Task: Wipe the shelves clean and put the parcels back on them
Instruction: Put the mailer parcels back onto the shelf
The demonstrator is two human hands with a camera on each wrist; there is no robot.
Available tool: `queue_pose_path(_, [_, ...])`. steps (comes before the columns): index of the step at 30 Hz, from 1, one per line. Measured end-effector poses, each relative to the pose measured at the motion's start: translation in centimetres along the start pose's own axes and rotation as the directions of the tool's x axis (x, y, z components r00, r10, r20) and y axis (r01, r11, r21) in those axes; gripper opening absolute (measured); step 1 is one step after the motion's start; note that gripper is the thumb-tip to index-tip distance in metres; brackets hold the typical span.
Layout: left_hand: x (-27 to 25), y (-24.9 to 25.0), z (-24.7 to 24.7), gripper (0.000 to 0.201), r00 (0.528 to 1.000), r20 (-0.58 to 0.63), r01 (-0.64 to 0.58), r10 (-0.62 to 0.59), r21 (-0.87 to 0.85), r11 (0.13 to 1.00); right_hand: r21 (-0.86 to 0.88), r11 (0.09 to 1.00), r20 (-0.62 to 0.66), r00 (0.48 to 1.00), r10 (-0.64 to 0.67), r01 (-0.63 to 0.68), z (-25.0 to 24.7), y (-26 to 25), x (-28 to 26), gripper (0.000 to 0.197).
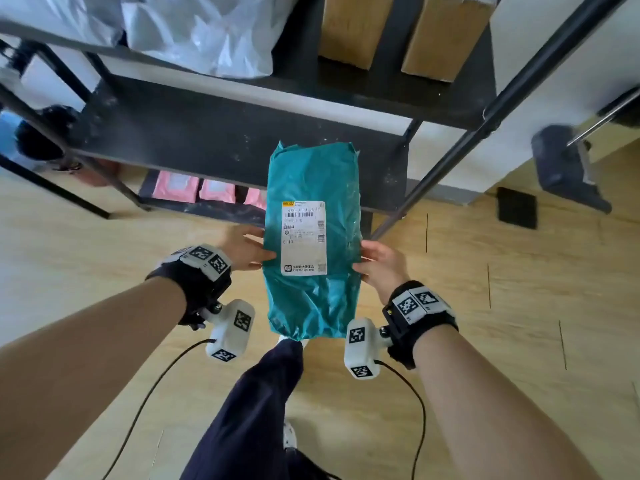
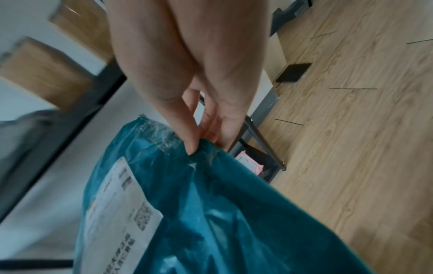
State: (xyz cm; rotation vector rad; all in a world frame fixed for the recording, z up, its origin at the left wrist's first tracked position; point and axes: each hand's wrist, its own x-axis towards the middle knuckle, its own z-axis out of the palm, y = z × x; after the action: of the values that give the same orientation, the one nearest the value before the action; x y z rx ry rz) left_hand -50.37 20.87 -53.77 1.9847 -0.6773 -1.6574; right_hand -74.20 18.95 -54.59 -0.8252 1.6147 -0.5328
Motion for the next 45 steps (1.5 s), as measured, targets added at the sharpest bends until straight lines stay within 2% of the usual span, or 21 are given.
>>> queue_pose_path(5, [-9.2,-4.7,-3.5,0.028,0.989,-0.133,-0.08,0.062,-0.13,0.988,-0.036,0.99,0.085,0.987,-0.135,0.138,2.3,-0.5,-7.7,0.047])
queue_pose_path(9, [-15.5,-6.8,-7.2,0.03,0.973,-0.221,-0.115,0.075,-0.177,0.977,-0.062,0.97,0.204,0.954,-0.219,0.236,5.0,-1.6,-12.5,0.06])
queue_pose_path(13, [-21.2,-7.4,-11.7,0.03,0.949,-0.304,-0.148,0.084,-0.192,0.97,-0.107,0.928,0.385,0.876,-0.292,0.356,8.5,-3.4,-16.4,0.06])
queue_pose_path(18, [-25.9,-7.6,-16.9,0.031,0.898,-0.43,-0.184,0.095,-0.171,0.968,-0.103,0.9,0.51,0.799,-0.318,0.424,13.7,-6.2,-18.9,0.061])
queue_pose_path(21, [-27.8,-7.9,-19.8,0.032,0.863,-0.499,-0.194,0.076,-0.189,0.963,-0.092,0.875,0.591,0.733,-0.337,0.476,17.3,-8.0,-19.4,0.063])
queue_pose_path(30, [-28.7,-8.4,-30.7,0.041,0.805,-0.593,-0.225,0.038,-0.244,0.943,-0.03,0.857,0.694,0.628,-0.353,0.515,29.0,-13.1,-21.4,0.068])
queue_pose_path(37, [-26.5,-8.4,-42.6,0.045,0.818,-0.575,-0.217,0.022,-0.273,0.937,-0.082,0.867,0.691,0.655,-0.306,0.492,40.8,-16.1,-21.4,0.069])
queue_pose_path(43, [-22.7,-8.1,-53.8,0.046,0.827,-0.562,-0.201,0.03,-0.246,0.948,-0.091,0.889,0.679,0.681,-0.274,0.448,51.0,-19.4,-20.6,0.059])
queue_pose_path(45, [-21.2,-7.5,-57.2,0.045,0.833,-0.553,-0.195,0.034,-0.235,0.952,-0.095,0.893,0.672,0.69,-0.269,0.441,54.2,-20.7,-20.1,0.062])
